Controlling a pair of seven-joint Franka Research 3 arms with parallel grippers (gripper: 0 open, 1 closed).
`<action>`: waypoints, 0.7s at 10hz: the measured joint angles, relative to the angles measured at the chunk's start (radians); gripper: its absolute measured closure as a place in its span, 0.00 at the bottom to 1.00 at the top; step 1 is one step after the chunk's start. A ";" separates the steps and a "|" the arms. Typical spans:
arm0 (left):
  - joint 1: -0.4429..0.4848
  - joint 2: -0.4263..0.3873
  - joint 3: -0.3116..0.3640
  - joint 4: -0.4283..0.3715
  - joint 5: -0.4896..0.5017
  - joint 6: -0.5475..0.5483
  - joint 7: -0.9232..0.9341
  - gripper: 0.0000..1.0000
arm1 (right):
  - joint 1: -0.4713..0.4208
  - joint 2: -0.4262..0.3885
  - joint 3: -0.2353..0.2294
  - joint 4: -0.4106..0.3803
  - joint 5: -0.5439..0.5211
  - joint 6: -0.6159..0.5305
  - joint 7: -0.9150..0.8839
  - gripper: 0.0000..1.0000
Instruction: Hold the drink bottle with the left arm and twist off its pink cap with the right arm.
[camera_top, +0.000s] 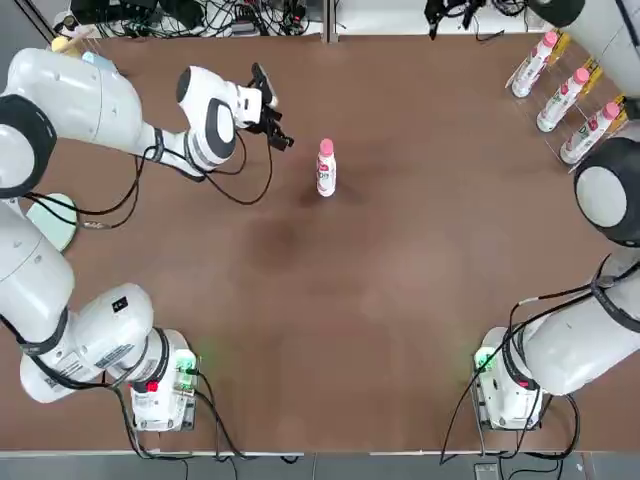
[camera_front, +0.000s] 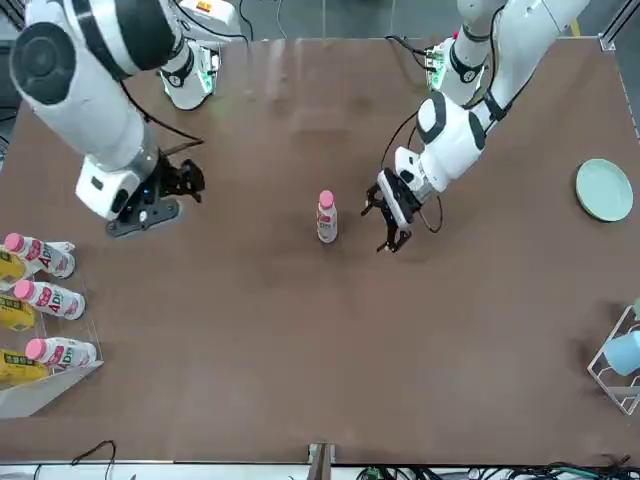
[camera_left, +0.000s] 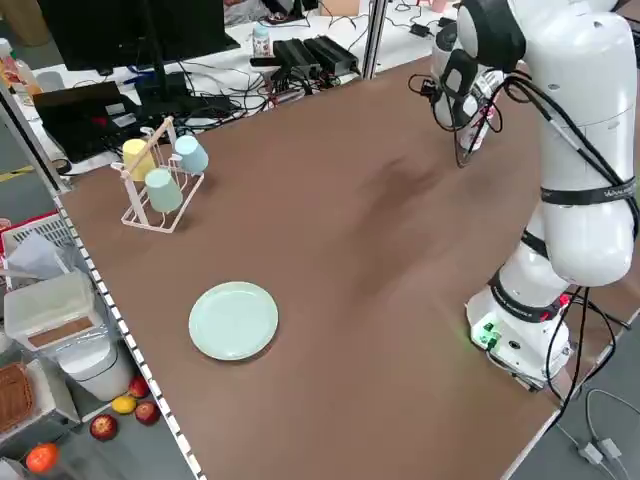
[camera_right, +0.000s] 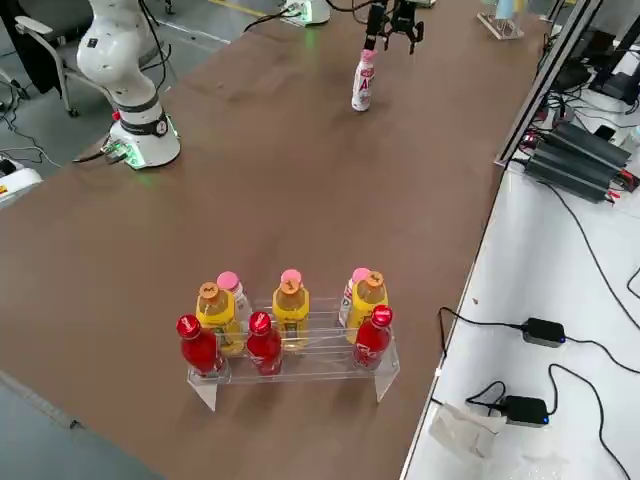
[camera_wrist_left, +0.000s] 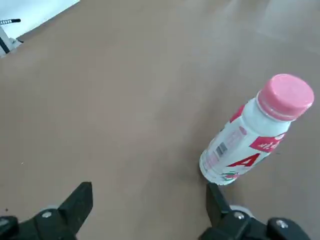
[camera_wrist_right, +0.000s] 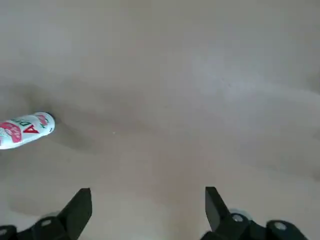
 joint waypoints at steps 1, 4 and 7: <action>-0.001 0.000 0.000 -0.001 0.000 -0.001 0.009 0.00 | 0.013 0.010 0.000 -0.001 0.000 0.016 0.001 0.00; -0.022 0.000 0.003 -0.008 0.000 -0.001 0.010 0.00 | 0.056 0.039 0.000 -0.001 0.000 0.029 0.001 0.00; -0.089 0.026 0.039 -0.014 0.000 0.025 0.010 0.00 | 0.065 0.048 0.000 -0.001 0.000 0.031 0.001 0.00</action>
